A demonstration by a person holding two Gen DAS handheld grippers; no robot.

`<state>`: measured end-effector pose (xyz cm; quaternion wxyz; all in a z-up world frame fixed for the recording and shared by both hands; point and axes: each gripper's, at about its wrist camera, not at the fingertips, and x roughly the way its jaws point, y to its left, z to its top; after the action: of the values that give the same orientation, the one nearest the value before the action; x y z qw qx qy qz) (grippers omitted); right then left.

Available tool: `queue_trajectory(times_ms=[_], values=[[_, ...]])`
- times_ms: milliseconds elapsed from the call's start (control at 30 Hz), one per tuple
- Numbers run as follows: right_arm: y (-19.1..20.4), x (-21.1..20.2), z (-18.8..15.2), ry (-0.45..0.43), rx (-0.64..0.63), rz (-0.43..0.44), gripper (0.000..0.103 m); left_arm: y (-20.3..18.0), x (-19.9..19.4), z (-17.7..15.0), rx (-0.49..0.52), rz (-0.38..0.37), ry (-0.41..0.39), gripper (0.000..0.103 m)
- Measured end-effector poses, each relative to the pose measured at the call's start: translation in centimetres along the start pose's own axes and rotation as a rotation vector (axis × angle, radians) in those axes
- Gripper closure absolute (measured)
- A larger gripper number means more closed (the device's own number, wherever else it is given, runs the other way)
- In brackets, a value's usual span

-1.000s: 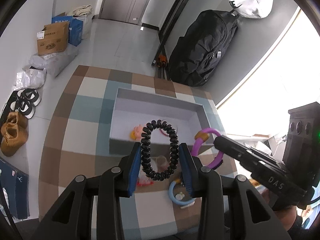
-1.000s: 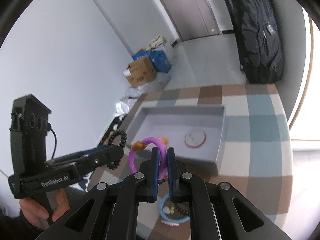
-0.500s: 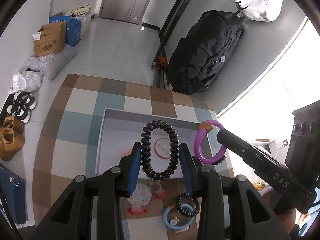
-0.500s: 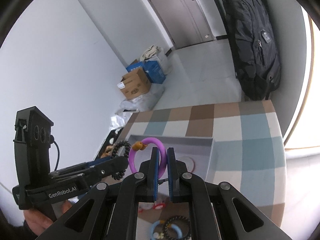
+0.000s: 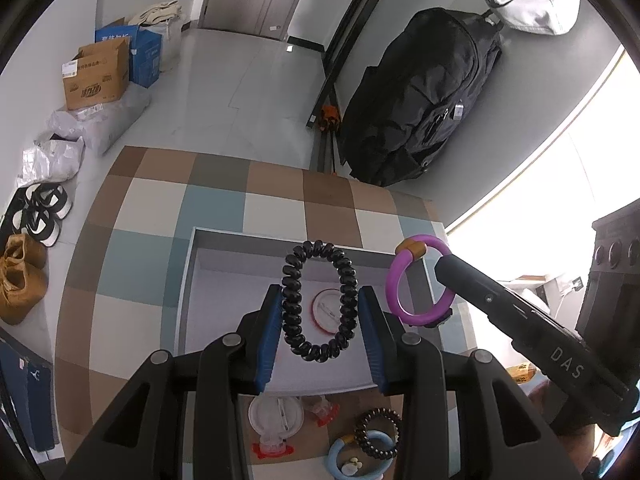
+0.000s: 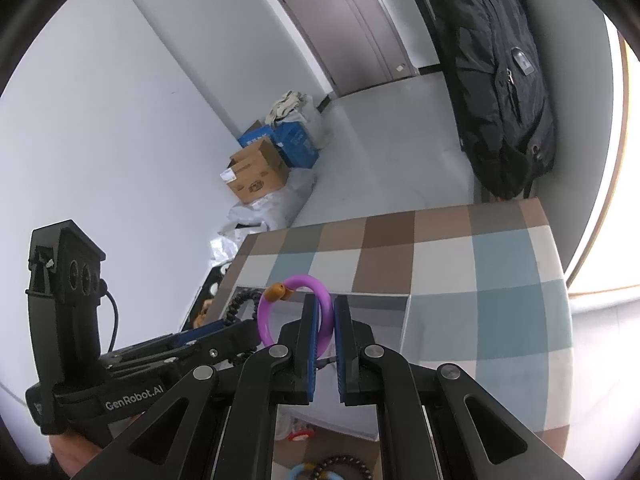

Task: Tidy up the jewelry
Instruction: 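Lower the bracelet and purple ring into the gray box and open both tools, then grasp the blue ring with the left tool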

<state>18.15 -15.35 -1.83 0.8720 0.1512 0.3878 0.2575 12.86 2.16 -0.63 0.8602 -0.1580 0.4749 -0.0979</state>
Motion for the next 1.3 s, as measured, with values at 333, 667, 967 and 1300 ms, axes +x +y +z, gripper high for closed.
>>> queue_trajectory(times_ms=[333,667,967,1300], values=[[-0.7,0.6,-0.2,0.028,0.022,-0.026,0.095,0.9,1.1,0.6,-0.069,-0.036,0.028,0.063],[-0.7,-1.0,-0.1,-0.032,0.023,-0.020,0.053,0.2,0.2,0.5,-0.014,-0.020,0.002,0.031],[-0.7,-2.8,-0.4,-0.064,-0.006,-0.040,0.016,0.9,-0.8,-0.4,0.008,0.057,-0.024,0.031],[-1.3,-5.1,-1.6,-0.083,-0.005,-0.047,0.002,0.3,-2.9,-2.7,0.074,0.115,-0.068,0.031]])
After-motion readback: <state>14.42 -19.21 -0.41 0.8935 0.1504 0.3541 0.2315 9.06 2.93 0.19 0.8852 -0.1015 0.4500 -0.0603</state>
